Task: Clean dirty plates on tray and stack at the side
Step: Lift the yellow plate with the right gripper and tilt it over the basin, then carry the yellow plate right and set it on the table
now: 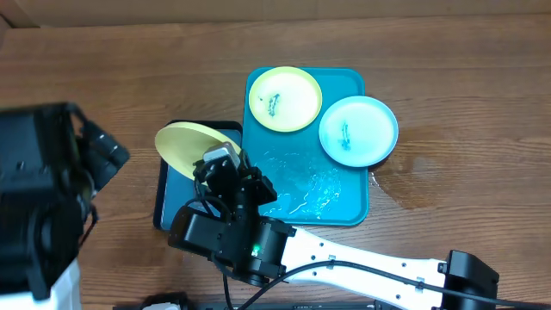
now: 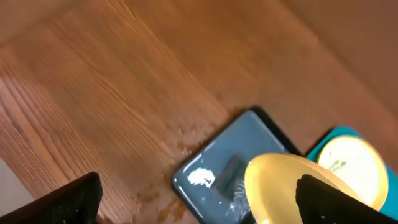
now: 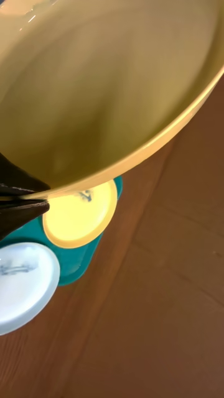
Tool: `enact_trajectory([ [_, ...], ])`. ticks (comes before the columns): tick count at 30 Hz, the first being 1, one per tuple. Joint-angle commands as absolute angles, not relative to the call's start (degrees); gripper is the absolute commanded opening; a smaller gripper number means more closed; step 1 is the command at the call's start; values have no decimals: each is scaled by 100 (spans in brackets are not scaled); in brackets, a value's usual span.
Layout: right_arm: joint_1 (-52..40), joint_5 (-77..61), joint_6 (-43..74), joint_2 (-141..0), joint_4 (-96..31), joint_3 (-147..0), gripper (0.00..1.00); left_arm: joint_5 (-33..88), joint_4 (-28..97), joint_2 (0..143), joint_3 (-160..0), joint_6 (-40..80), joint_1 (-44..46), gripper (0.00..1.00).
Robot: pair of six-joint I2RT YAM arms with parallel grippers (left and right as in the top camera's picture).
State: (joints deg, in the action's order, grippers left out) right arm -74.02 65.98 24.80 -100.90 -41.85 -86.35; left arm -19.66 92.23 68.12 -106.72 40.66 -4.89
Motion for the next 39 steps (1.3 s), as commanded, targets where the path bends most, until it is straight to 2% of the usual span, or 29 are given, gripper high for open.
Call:
enact_trajectory([
  [1, -7428, 6943, 2510, -10106, -4117, -8722, 4, -2451, 9249, 6661, -10790, 4372, -508, 100],
  [7, -7428, 7424, 2536, -10106, -4095, -8722, 4, -2436, 9249, 6709, -10790, 4372, -508, 100],
  [10, -7428, 6576, 2331, -10106, -3874, -8722, 4, -2436, 9251, 6783, -10790, 4372, -508, 100],
  [13, -7371, 6993, 2128, -10106, -3800, -8722, 4, -2436, 9258, 6862, -10790, 4372, -508, 100],
  [16, -7369, 6490, 1931, -10106, -3605, -8722, 4, -2436, 9258, 6934, -10790, 4372, -508, 100],
  [18, -7393, 6624, 1594, -10106, -3533, -8722, 4, -2436, 9255, 6989, -10790, 4372, -508, 100],
  [33, -7397, 6910, 1653, -10106, -3479, -8722, 4, -2436, 9255, 7432, -10790, 4372, -508, 100],
  [35, -7306, 6556, 1802, -10106, -3483, -8698, 4, -2436, 9255, 7496, -10790, 4372, -508, 100],
  [39, -6560, 4698, 3044, -10106, -3787, -8646, 4, -2029, 9279, 7618, -10790, 4370, -508, 100],
])
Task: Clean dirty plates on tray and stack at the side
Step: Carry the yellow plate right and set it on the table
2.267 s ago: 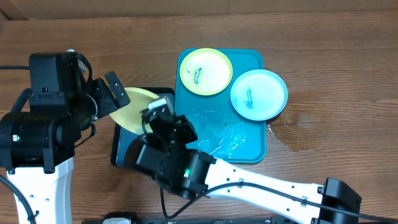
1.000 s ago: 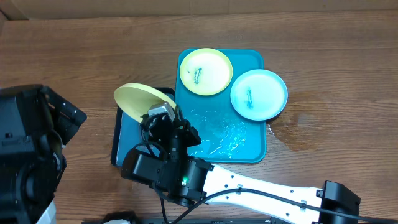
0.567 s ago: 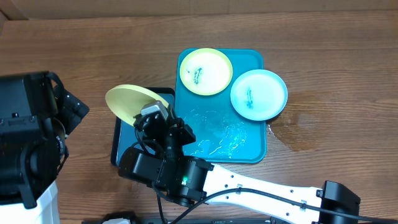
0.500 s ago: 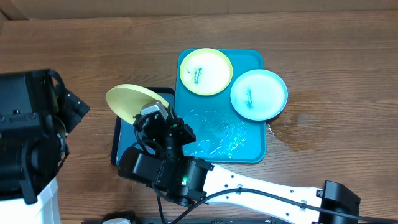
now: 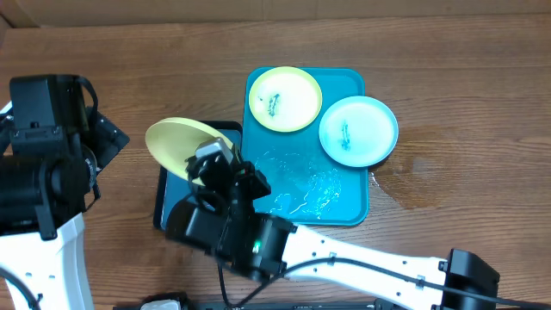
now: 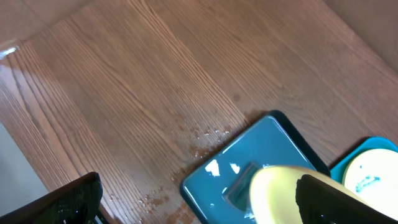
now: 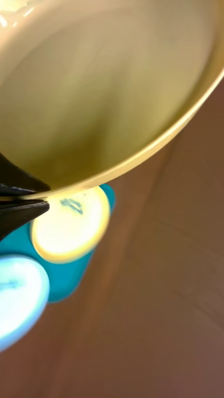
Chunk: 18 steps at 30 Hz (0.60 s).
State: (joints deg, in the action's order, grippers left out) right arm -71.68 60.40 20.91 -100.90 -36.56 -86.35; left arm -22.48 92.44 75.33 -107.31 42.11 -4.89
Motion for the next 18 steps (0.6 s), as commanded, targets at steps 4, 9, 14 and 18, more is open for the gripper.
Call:
enact_trajectory([
  [4, -5489, 2554, 3850, -9974, -4069, -8676, 4, -1487, 9299, 7688, -10790, 4372, -508, 100],
  [9, -3667, -587, 3743, -9157, -4294, -8676, 4, -895, 9268, 7703, -10790, 3972, -506, 100],
  [14, -1732, -1205, 3752, -8495, -5192, -8676, 4, -200, 9236, 7703, -10790, 3282, -506, 100],
  [18, -93, -908, 3752, -8506, -6062, -8650, 4, 45, 9205, 7703, -10790, 3068, -392, 100],
])
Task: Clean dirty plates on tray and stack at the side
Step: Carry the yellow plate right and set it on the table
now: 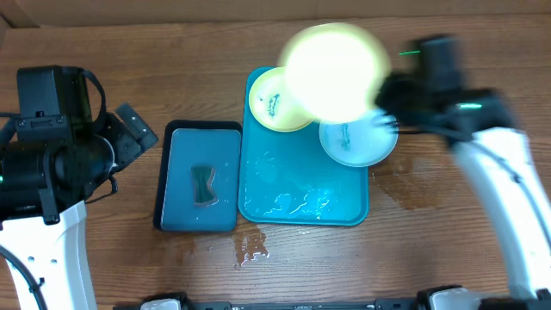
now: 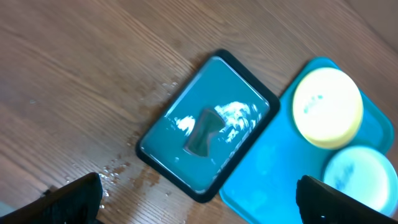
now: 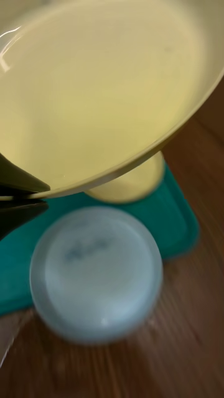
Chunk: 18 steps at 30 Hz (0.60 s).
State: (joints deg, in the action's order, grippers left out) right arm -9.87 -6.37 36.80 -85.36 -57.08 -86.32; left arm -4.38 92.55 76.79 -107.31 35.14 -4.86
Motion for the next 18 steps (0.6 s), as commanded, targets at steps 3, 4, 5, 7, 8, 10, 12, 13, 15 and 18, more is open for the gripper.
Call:
enact_trajectory([
  [3, 1092, -148, 3752, -8739, -6490, -8490, 4, 228, 9043, 7703, -10790, 2571, -211, 100],
  [4, 1358, 34, 3752, -8829, -6543, -8431, 4, 272, 8993, 7703, -10790, 2517, -143, 100],
  [5, 1643, 196, 3752, -8945, -6578, -8348, 4, 281, 8965, 7703, -10790, 2521, -80, 100],
  [7, 2093, 250, 3752, -9164, -6549, -8119, 4, 276, 8906, 7703, -10790, 2523, -3, 100],
  [8, 2279, 250, 3752, -9288, -6541, -7985, 4, 281, 8877, 7703, -10790, 2526, 3, 100],
  [10, 2517, 250, 3752, -9544, -6497, -7712, 4, 279, 8851, 7710, -10790, 2528, 3, 100],
  [12, 2602, 255, 3747, -9778, -6418, -7435, 4, 279, 8836, 7714, -10790, 2528, 3, 100],
  [13, 2600, 252, 3723, -9872, -6342, -7297, 4, 279, 8820, 7717, -10790, 2526, 3, 100],
  [15, 2556, 239, 3726, -10047, -6069, -6952, 4, 279, 8818, 7714, -10790, 2528, 3, 100],
  [18, 2329, 183, 3601, -10138, -5669, -6519, 4, 279, 8820, 7717, -10790, 2526, 3, 100],
])
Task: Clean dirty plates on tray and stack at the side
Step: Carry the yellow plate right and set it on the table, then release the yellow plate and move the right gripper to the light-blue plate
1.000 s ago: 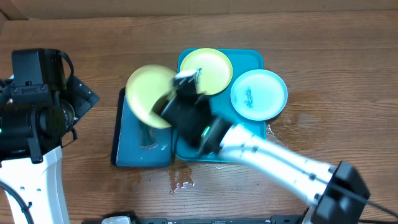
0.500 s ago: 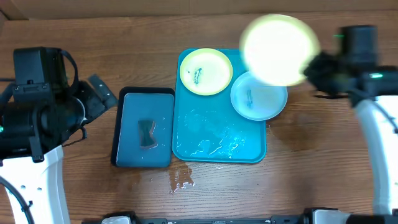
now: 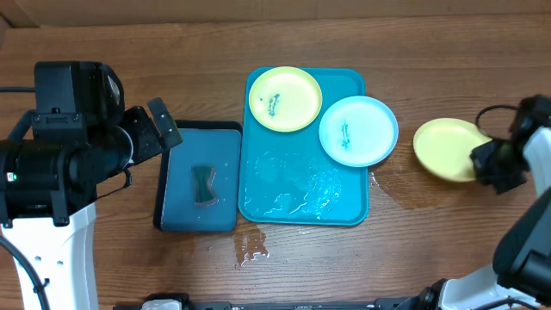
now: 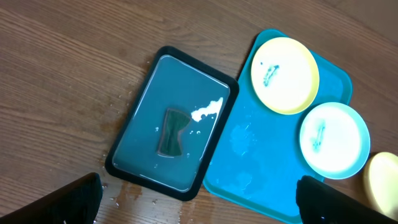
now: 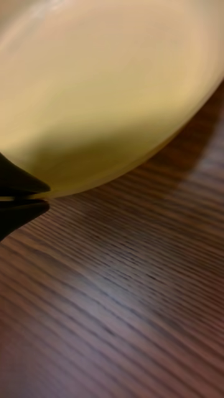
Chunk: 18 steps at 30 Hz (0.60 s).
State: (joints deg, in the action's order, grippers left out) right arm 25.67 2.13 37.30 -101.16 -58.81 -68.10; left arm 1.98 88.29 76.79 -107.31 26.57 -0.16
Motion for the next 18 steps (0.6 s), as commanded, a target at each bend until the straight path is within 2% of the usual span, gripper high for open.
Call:
enact_trajectory([
  [1, 2226, 97, 3426, -10138, -5522, -6410, 4, 279, 8820, 7717, -10790, 2526, 3, 100],
  [7, 1575, 338, 3118, -10110, -5478, -6346, 4, 279, 8825, 7717, -10790, 2526, 3, 100],
  [8, 1511, 340, 3098, -10090, -5516, -6375, 9, 279, 8829, 7717, -10790, 2526, 3, 100],
  [10, 1380, 336, 3103, -10003, -5655, -6499, 41, 279, 8847, 7717, -10790, 2526, 3, 100],
  [11, 1337, 331, 3103, -9946, -5728, -6571, 47, 279, 8847, 7717, -10790, 2523, 3, 100],
  [16, 972, -663, 2185, -9459, -5616, -6997, 59, 283, 8851, 7717, -10790, 2526, 3, 100],
  [18, 790, -1181, 1793, -9336, -5315, -7070, 59, 283, 8871, 7717, -10790, 2526, 3, 100],
])
